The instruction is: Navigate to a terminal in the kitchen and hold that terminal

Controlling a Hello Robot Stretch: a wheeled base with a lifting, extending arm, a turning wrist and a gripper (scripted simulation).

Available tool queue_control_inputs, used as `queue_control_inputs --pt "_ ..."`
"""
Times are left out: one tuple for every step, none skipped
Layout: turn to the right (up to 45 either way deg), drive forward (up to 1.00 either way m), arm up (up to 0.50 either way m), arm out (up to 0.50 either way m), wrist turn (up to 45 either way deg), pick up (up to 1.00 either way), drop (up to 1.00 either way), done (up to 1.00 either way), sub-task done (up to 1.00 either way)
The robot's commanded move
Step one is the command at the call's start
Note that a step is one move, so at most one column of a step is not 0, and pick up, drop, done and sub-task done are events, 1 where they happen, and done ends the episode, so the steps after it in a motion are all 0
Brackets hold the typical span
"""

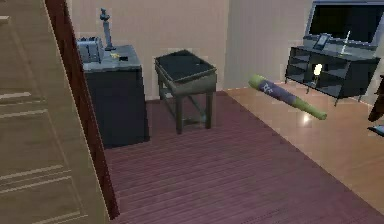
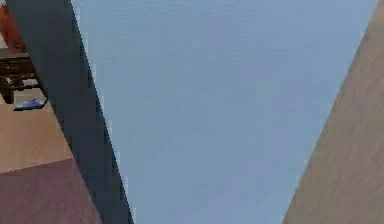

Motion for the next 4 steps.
queue_control_inputs --pt "0.0 0.90 0.00 0.00 0.0 0.00 0.00 0.00 0.00" --pt "42.0 0.00 0.00 0.00 0.0 0.00 0.00 0.00 0.00" --pt "0.0 0.05 0.00 0.00 0.0 0.00 0.00 0.00 0.00" --pt "-45.0 0.00 0.00 0.00 0.0 0.00 0.00 0.00 0.00"
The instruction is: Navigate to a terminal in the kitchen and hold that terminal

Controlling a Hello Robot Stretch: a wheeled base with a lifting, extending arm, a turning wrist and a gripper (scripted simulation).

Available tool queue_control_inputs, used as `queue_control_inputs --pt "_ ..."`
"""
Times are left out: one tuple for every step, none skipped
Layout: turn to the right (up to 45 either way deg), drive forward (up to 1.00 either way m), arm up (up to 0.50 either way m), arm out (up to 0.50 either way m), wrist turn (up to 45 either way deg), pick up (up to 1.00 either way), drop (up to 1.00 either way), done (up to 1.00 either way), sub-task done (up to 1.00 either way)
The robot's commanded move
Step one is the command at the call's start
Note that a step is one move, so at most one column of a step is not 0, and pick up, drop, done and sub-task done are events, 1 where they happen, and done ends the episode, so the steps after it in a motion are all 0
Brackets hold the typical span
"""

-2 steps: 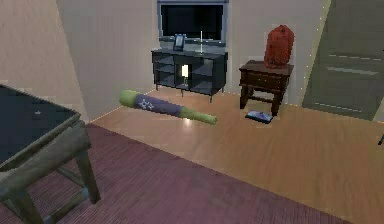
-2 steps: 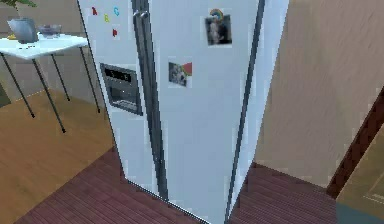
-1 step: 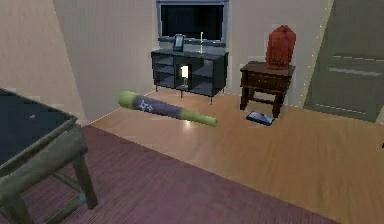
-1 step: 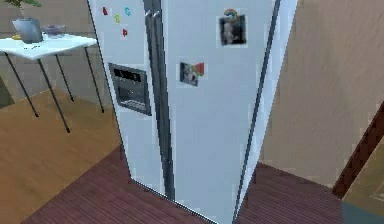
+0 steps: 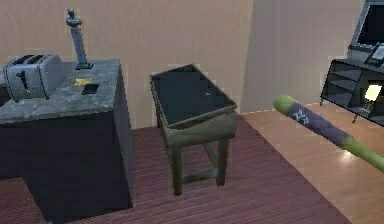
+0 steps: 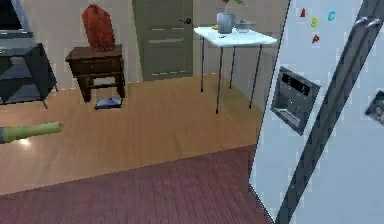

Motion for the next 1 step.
queue_control_inputs --pt "-12.0 0.00 0.00 0.00 0.0 0.00 0.00 0.00 0.00"
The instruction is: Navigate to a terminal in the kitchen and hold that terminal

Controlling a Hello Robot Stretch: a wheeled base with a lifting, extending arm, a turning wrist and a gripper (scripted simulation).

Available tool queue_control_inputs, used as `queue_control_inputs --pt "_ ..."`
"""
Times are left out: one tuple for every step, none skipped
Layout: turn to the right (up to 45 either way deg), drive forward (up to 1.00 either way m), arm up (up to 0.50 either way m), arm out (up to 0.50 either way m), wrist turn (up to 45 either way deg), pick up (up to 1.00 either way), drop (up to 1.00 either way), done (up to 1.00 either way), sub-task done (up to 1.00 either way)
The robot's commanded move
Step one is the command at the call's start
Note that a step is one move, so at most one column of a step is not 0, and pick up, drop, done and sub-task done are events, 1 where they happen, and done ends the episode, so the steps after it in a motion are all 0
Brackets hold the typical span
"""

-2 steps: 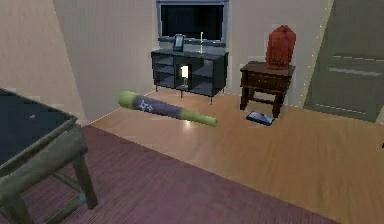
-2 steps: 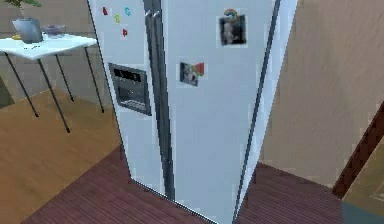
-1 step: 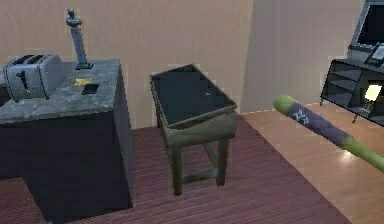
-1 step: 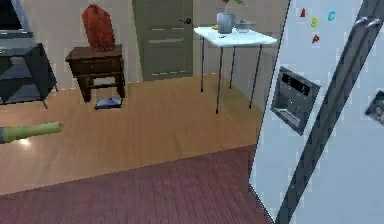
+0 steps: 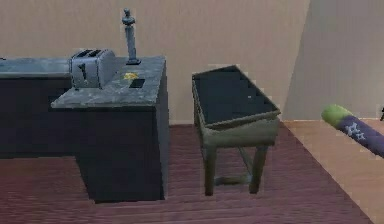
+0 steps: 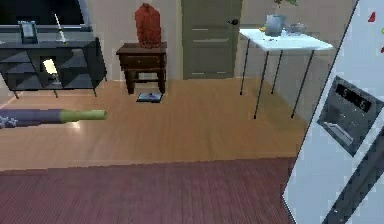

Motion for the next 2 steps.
queue_control_inputs --pt "0.0 0.45 0.00 0.00 0.0 0.00 0.00 0.00 0.00" --pt "-45.0 0.00 0.00 0.00 0.0 0.00 0.00 0.00 0.00"
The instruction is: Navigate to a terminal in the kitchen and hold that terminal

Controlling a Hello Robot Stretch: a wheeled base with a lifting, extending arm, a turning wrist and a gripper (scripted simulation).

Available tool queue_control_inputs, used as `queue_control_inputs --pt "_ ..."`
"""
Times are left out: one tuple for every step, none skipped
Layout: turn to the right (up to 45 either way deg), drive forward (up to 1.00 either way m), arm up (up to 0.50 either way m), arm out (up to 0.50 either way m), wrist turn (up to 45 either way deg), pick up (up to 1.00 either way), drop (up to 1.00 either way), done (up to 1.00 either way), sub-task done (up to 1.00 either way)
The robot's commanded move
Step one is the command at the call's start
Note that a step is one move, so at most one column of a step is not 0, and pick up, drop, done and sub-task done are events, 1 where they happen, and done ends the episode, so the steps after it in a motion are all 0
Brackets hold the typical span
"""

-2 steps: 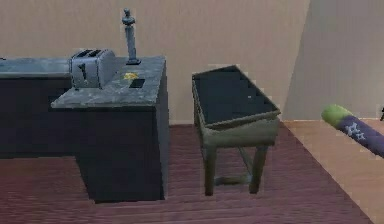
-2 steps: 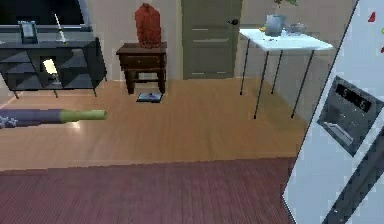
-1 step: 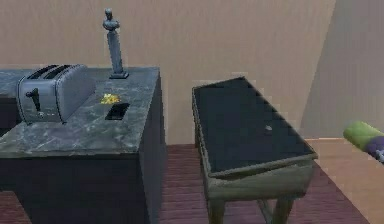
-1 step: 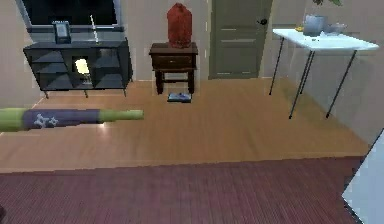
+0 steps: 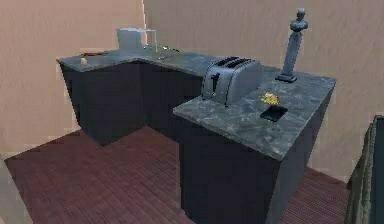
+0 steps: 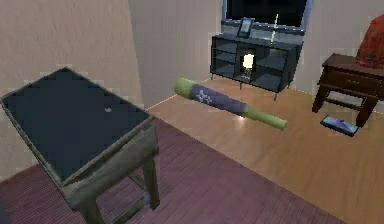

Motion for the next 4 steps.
queue_control_inputs --pt "-21.0 0.00 0.00 0.00 0.0 0.00 0.00 0.00 0.00" --pt "0.0 0.65 0.00 0.00 0.0 0.00 0.00 0.00 0.00" --pt "-27.0 0.00 0.00 0.00 0.0 0.00 0.00 0.00 0.00" --pt "0.0 1.00 0.00 0.00 0.0 0.00 0.00 0.00 0.00"
